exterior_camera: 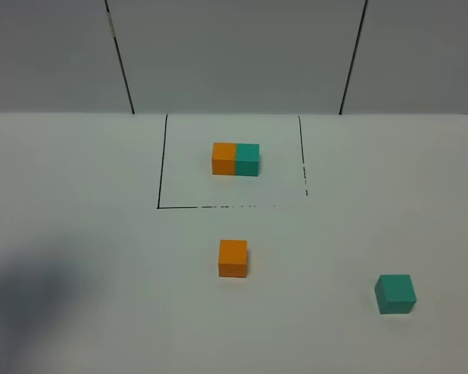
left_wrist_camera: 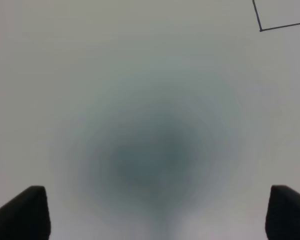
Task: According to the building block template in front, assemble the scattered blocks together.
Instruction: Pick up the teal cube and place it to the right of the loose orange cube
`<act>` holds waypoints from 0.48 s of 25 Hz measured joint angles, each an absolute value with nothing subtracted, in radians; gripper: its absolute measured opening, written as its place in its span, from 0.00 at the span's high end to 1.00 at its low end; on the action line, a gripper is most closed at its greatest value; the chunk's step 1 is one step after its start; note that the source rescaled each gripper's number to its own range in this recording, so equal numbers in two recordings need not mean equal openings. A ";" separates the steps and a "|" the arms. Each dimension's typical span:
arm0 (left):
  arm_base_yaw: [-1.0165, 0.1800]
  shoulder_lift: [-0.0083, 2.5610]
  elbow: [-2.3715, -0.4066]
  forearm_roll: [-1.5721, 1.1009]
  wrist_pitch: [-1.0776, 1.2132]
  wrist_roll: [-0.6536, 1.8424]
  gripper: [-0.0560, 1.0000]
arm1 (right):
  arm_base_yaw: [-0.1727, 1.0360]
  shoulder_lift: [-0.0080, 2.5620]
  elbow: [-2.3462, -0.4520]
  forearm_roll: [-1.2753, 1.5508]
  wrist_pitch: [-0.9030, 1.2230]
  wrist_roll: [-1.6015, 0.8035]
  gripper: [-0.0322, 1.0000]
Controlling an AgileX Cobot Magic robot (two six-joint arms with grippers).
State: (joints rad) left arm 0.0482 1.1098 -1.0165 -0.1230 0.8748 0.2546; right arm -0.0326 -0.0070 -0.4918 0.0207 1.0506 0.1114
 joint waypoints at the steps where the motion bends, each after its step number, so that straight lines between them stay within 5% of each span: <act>1: 0.048 1.059 -0.985 -0.123 0.865 0.252 0.18 | -0.033 -0.007 -0.492 0.021 1.051 0.111 0.25; 12: 0.048 0.631 -0.742 -0.123 0.903 0.161 0.18 | -0.033 -0.007 -0.492 0.021 1.051 0.110 0.25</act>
